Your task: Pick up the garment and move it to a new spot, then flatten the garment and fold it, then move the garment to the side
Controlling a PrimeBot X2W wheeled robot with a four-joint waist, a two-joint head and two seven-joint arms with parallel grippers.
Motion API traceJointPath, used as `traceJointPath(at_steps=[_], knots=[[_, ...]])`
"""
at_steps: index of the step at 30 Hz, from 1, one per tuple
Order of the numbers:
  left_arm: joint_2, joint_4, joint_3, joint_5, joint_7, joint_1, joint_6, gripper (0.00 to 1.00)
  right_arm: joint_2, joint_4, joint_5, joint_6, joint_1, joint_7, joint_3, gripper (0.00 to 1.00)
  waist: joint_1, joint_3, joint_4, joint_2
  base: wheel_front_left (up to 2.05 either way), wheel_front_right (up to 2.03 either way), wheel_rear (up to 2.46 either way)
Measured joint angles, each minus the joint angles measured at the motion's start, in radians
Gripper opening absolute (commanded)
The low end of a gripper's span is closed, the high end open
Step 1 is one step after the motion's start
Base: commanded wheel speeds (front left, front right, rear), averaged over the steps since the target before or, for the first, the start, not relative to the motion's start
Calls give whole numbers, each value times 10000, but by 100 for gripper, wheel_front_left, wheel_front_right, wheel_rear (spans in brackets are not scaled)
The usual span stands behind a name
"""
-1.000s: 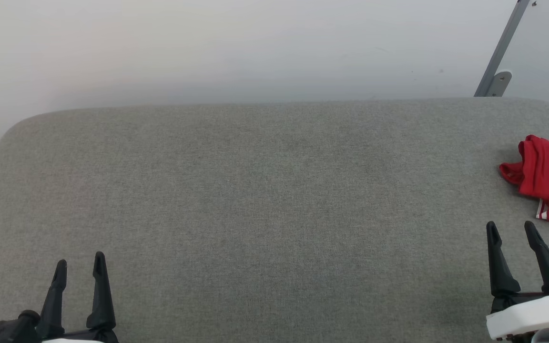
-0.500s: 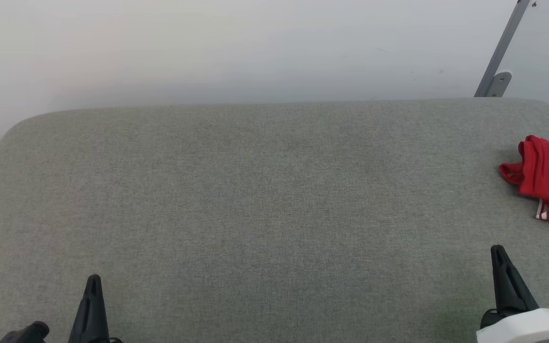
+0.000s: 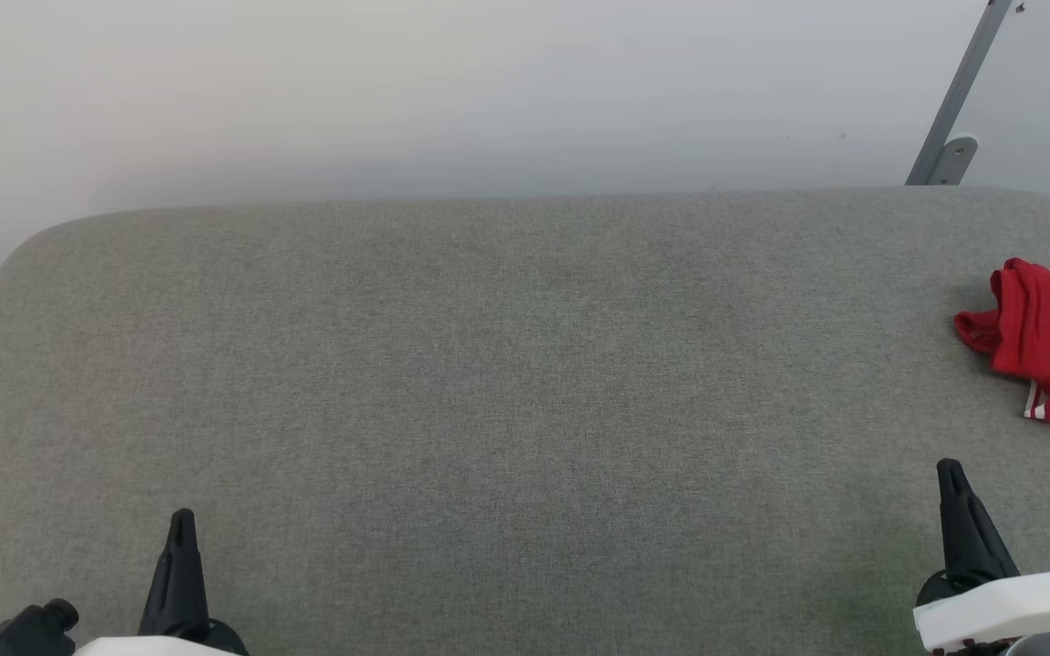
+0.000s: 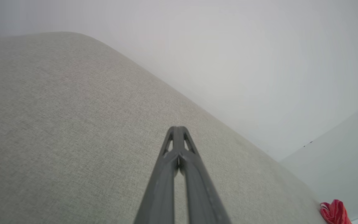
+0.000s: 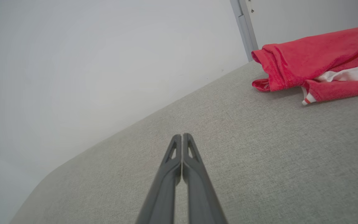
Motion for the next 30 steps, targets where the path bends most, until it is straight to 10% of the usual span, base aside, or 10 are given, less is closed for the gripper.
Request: traceJointPath(at_steps=[30], knots=[[-75,389,2,-3718,1068,-774,0,0,401,36,3735,-2,-527,1057,-188,0,0,1,-32,0,0,0,0]])
